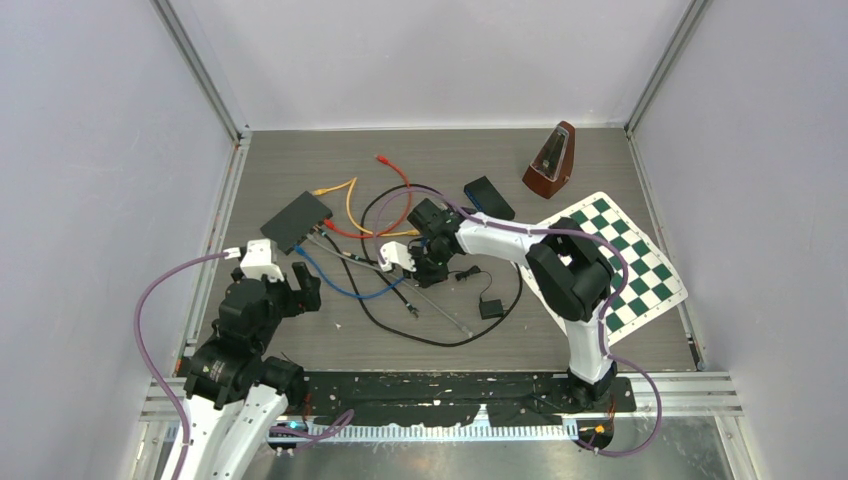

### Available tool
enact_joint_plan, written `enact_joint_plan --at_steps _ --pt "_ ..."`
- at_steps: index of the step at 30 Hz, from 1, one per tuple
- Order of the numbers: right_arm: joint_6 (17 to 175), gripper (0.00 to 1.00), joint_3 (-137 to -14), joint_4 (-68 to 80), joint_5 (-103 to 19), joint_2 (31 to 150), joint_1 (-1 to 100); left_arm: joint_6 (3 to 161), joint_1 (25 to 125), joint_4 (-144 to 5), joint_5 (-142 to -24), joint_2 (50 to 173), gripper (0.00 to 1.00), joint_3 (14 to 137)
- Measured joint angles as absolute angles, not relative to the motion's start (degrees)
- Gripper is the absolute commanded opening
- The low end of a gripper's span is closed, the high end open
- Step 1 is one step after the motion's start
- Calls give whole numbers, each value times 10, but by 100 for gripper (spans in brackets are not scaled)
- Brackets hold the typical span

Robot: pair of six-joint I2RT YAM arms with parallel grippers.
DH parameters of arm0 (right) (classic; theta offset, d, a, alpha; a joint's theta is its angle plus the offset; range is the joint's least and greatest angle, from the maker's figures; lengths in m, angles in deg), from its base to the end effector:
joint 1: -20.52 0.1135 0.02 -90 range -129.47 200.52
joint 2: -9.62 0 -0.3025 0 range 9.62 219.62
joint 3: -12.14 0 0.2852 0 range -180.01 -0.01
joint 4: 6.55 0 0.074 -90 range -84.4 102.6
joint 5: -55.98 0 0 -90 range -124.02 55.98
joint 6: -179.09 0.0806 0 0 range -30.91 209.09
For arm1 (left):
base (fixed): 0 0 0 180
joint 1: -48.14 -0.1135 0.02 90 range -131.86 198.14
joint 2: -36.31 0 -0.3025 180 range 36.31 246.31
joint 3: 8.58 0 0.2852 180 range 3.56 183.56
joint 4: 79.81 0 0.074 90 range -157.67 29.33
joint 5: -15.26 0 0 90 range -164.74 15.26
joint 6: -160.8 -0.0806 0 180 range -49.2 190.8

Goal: Insert the plug into the switch port
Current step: Pick up the power from the center of the board.

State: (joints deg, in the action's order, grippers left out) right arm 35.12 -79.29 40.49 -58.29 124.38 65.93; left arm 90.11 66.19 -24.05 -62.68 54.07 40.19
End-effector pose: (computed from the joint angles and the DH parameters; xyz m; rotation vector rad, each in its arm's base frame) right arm 0.2980 0.3495 0.1363 -2.1394 1.6823 0.5481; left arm 0.1147 -0.0197 0.2887 -0.1568 1.9925 -0.2093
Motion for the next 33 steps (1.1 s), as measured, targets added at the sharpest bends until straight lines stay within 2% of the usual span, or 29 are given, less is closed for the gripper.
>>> enact_joint_plan --at_steps 7,18,21,25,33 --pt "402 5 -787 380 -561 1237 654 906 662 -241 -622 533 86 402" --pt "592 5 -727 279 -515 1131 558 949 662 -251 -660 547 77 402" --pt "626 5 -726 279 -464 1112 536 972 662 -278 -715 598 73 403" --pt "668 5 -730 302 -414 1106 499 981 667 -300 -774 728 73 433" --pt "735 5 -770 340 -341 1115 397 979 689 -359 -800 935 72 531"
